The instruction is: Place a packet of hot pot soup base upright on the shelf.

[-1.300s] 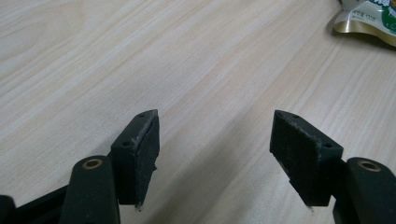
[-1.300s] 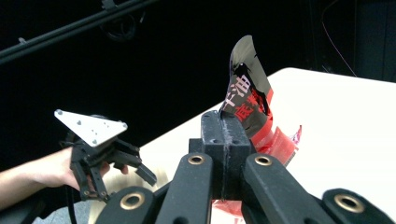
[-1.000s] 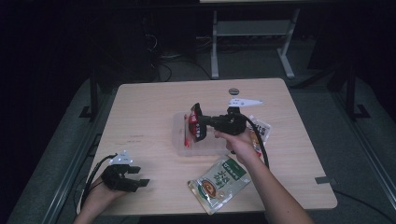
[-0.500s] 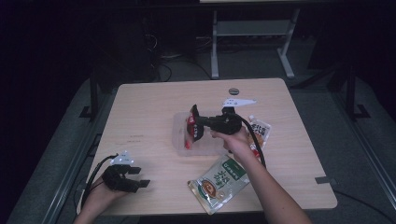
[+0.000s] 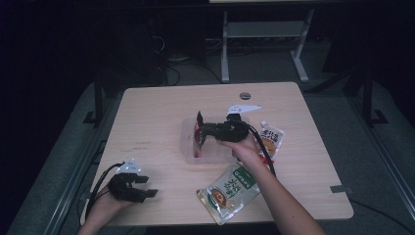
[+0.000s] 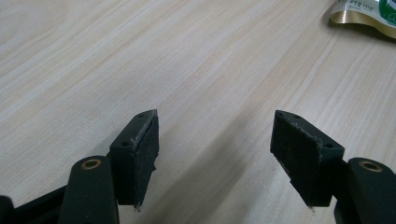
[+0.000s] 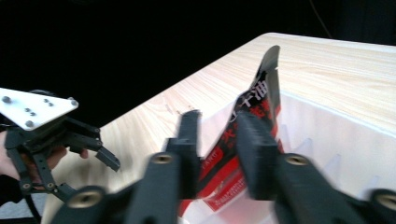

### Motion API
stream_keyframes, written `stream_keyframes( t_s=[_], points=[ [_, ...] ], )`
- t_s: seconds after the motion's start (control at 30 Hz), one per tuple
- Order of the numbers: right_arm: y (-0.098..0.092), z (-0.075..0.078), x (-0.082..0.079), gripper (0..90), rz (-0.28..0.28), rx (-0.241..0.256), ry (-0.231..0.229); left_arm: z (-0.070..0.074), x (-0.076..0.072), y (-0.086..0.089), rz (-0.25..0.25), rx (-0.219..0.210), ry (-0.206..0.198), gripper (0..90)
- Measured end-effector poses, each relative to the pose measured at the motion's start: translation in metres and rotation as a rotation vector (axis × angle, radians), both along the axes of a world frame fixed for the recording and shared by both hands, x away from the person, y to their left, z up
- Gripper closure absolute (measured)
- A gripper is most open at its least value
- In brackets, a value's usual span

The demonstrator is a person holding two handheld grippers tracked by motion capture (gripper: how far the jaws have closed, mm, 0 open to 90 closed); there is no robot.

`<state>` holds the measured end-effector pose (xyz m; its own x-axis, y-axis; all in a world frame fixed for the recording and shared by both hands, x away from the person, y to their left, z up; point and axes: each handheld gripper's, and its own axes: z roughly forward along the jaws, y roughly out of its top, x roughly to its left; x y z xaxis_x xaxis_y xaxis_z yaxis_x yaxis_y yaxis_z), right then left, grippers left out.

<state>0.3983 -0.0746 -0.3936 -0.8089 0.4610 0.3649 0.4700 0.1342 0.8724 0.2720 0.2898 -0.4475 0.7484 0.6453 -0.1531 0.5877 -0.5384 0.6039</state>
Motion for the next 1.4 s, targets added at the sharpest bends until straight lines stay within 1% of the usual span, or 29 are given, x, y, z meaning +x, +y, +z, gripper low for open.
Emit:
stream_keyframes(
  t_s=[0.07, 0.17, 0.2, 0.27, 0.33, 0.37, 0.4, 0.43, 0.5, 0.57, 0.63, 0.67, 0.7, 0.77, 0.8, 0.83, 0.87, 0.93, 1.07, 1.1, 1.13, 1.2, 1.27, 1.3, 1.33, 1.4],
  points=[
    [-0.003, 0.003, -0.002, 53.9, -0.005, -0.011, -0.010, 0.000, 0.000, 0.000, 0.000, 0.004, 0.002, 32.3],
    [-0.007, 0.008, -0.008, 45.6, -0.002, -0.032, -0.035, -0.001, 0.000, -0.001, 0.001, 0.006, 0.007, 32.1],
    [-0.008, 0.009, -0.011, 43.4, -0.003, -0.042, -0.039, -0.001, 0.000, -0.001, 0.008, -0.001, 0.008, 32.0],
    [-0.014, 0.013, -0.016, 38.7, 0.006, -0.057, -0.044, -0.001, 0.000, -0.001, 0.008, 0.002, 0.007, 31.4],
    [-0.016, 0.014, -0.018, 37.6, 0.012, -0.059, -0.043, -0.001, 0.000, -0.001, 0.004, 0.009, 0.007, 31.4],
    [-0.021, 0.016, -0.022, 35.6, 0.016, -0.068, -0.046, -0.001, -0.001, -0.001, 0.013, 0.001, 0.007, 31.1],
    [-0.021, 0.016, -0.022, 35.6, 0.016, -0.068, -0.046, -0.001, -0.001, -0.001, 0.007, 0.008, 0.007, 31.1],
    [-0.023, 0.016, -0.024, 34.8, 0.019, -0.070, -0.054, -0.001, -0.002, -0.001, 0.016, -0.001, 0.009, 31.1],
    [-0.028, 0.017, -0.029, 33.6, 0.021, -0.078, -0.058, -0.001, -0.002, 0.001, 0.007, 0.011, 0.008, 30.9],
    [-0.032, 0.017, -0.034, 31.0, 0.027, -0.099, -0.062, 0.000, -0.002, 0.001, 0.013, 0.008, 0.010, 30.5],
    [-0.034, 0.017, -0.038, 28.1, 0.029, -0.134, -0.060, 0.000, -0.002, 0.002, 0.012, 0.010, 0.005, 30.4],
    [-0.036, 0.017, -0.042, 28.0, 0.031, -0.145, -0.067, 0.001, -0.002, 0.002, 0.009, 0.009, 0.003, 30.3],
    [-0.041, 0.015, -0.048, 28.0, 0.028, -0.145, -0.075, 0.001, -0.002, 0.001, 0.008, 0.008, 0.003, 30.1],
    [-0.044, 0.014, -0.051, 27.9, 0.029, -0.154, -0.077, 0.000, -0.002, 0.001, 0.010, 0.003, 0.004, 30.1],
    [-0.047, 0.013, -0.055, 27.4, 0.028, -0.163, -0.070, 0.000, -0.002, 0.000, 0.012, 0.001, 0.004, 30.1],
    [-0.054, 0.011, -0.062, 27.4, 0.029, -0.169, -0.080, 0.000, -0.003, 0.000, 0.014, 0.000, 0.004, 29.9],
    [-0.054, 0.011, -0.062, 27.4, 0.029, -0.169, -0.080, 0.000, -0.003, 0.000, 0.012, 0.002, 0.003, 29.9],
    [-0.061, 0.009, -0.069, 27.4, 0.028, -0.171, -0.077, 0.000, -0.003, 0.000, 0.010, 0.000, 0.002, 29.9],
    [-0.073, 0.007, -0.081, 27.3, 0.022, -0.177, -0.075, 0.000, -0.002, -0.001, -0.004, 0.007, 0.007, 29.9],
    [-0.079, 0.005, -0.086, 27.3, 0.024, -0.185, -0.078, -0.001, -0.003, -0.002, 0.000, 0.000, 0.007, 29.9],
    [-0.079, 0.005, -0.086, 27.3, 0.024, -0.185, -0.078, -0.001, -0.002, -0.002, -0.004, 0.002, 0.006, 29.9],
    [-0.083, 0.002, -0.092, 27.3, 0.021, -0.209, -0.081, -0.001, -0.002, -0.003, -0.007, 0.005, 0.009, 29.9],
    [-0.087, -0.001, -0.097, 27.3, 0.033, -0.239, -0.090, -0.001, -0.003, -0.004, -0.006, 0.003, 0.009, 29.9],
    [-0.091, -0.005, -0.101, 27.3, 0.034, -0.263, -0.086, -0.001, -0.003, -0.004, -0.004, 0.003, 0.009, 29.9],
    [-0.091, -0.005, -0.101, 27.3, 0.034, -0.263, -0.086, -0.001, -0.003, -0.003, -0.015, 0.011, 0.009, 29.9],
    [-0.095, -0.008, -0.105, 27.3, 0.032, -0.280, -0.081, 0.000, -0.003, -0.003, -0.017, 0.012, 0.008, 29.9]
  ],
)
